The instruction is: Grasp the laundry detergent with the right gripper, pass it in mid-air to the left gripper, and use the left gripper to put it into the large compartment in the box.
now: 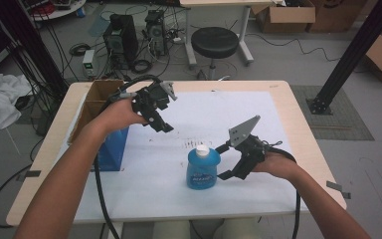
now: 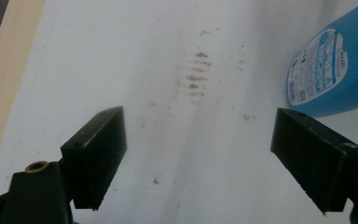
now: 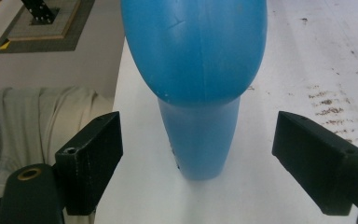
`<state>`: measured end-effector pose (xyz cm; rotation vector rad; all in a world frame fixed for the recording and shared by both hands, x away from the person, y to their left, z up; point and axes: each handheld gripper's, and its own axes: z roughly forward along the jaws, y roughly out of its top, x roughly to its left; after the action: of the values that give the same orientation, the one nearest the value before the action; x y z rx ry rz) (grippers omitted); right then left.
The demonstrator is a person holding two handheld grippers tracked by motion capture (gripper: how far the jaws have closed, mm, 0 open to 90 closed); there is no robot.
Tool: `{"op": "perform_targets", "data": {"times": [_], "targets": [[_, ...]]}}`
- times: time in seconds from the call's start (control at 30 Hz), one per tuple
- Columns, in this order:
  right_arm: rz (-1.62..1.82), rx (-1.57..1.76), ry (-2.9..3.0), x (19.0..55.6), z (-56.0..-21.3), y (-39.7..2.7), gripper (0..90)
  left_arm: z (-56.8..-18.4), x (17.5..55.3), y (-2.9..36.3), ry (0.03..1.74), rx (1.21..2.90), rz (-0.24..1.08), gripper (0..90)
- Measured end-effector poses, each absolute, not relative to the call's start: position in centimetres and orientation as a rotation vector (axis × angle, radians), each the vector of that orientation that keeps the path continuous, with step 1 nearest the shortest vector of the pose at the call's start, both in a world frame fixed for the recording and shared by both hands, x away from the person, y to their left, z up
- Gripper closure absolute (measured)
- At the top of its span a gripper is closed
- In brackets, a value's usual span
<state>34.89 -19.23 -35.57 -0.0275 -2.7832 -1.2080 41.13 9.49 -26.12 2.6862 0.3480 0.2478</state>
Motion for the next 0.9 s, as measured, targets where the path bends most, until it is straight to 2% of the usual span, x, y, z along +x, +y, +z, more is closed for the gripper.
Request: {"op": "perform_targets", "data": {"times": [0.9], "targets": [[-1.330, -0.017, -2.709, 34.5, -37.7, -18.0, 15.6, -26.3, 41.1, 9.6, 0.361, 2.683, 0.244, 19.1]]}}
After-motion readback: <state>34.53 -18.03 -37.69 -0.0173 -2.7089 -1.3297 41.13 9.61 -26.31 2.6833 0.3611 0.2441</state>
